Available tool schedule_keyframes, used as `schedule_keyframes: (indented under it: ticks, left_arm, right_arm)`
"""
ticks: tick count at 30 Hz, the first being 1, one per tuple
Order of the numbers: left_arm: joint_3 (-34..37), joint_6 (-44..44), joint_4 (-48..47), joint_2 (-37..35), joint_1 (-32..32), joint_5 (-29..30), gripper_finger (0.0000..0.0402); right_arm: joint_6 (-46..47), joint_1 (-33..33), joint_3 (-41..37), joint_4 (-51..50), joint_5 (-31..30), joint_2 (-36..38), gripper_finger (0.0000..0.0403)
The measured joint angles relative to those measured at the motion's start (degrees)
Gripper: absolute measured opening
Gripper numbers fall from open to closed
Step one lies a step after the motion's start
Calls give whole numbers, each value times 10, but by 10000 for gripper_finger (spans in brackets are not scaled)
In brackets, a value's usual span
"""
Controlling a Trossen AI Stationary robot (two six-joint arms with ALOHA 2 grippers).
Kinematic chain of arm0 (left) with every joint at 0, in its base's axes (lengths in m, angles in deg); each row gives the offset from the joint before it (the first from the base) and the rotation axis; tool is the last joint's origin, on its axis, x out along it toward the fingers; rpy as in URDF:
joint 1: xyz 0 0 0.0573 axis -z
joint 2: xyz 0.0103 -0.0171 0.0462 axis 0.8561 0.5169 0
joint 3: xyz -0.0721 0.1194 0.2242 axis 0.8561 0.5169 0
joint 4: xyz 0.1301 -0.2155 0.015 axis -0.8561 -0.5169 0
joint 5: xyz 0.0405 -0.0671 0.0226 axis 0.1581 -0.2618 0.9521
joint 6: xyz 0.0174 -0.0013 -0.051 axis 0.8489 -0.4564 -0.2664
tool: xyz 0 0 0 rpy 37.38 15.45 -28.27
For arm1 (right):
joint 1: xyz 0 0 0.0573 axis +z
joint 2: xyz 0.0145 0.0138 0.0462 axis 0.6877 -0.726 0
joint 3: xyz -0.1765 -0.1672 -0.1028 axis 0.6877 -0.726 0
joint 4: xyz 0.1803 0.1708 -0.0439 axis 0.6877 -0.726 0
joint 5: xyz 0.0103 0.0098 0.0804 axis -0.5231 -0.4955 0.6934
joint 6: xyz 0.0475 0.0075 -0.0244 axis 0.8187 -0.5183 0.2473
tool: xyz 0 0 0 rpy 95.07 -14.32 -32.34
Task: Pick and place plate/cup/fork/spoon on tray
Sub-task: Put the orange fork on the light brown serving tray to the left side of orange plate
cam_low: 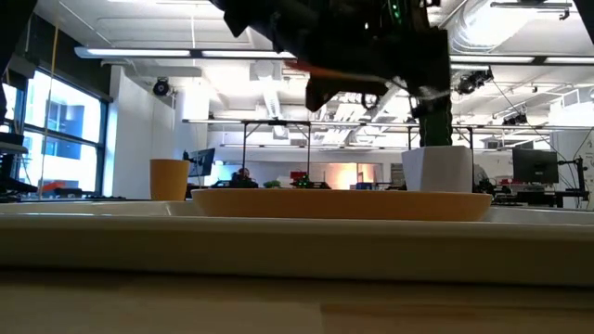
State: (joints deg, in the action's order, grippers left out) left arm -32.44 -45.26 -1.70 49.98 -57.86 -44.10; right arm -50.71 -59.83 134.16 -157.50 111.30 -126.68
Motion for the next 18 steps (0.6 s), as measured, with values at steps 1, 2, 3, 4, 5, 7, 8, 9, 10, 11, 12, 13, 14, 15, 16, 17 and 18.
schedule_keyframes:
  ticks: [1,2,3,4,5,7,8,9,10,11,12,13,14,15,16,17,18]
  left_arm:
    - [0,4,0,0,0,-1,97]
    - [0,8,0,0,0,-1,97]
    - [0,9,0,0,0,-1,97]
    - [0,6,0,0,-1,-1,96]
    - [0,1,0,0,-3,-1,94]
    - [0,-13,0,0,-4,-1,88]
    - [0,-20,-1,-1,-5,-2,84]
    - [1,-23,-3,-2,-5,-3,81]
    - [1,-26,-1,-2,-6,-3,77]
    - [1,-26,2,-3,-6,-3,73]
    - [1,-26,3,-4,-5,-3,70]
    - [1,-27,0,-9,-5,-2,68]
    - [2,-27,-3,-13,-5,-1,66]
    - [2,-26,2,-15,-5,-1,64]
    - [1,-26,5,-16,-5,0,63]
    - [1,-26,2,-17,-6,2,63]
    - [2,-27,-3,-18,-6,4,63]
  right_arm:
    - [0,-1,9,-1,2,0,0]
    - [0,-2,16,-2,4,0,0]
    - [0,-4,24,-1,10,0,0]
    - [0,-5,32,-1,15,0,0]
    - [0,-5,37,-1,17,0,0]
    - [-1,-5,46,-2,11,0,0]
    - [0,-5,47,-3,7,0,0]
    - [0,-5,47,-3,5,0,0]
    - [0,-5,47,-4,0,0,0]
    - [-1,-5,46,-5,-9,0,0]
    - [0,-5,44,-7,-16,0,0]
    - [-1,-5,41,-11,-25,0,0]
    - [-1,-5,37,-13,-30,0,0]
    - [-3,-3,34,-14,-34,0,0]
    - [-3,-1,30,-17,-36,0,0]
    - [-3,0,28,-19,-39,1,0]
    - [-3,3,27,-19,-41,1,0]
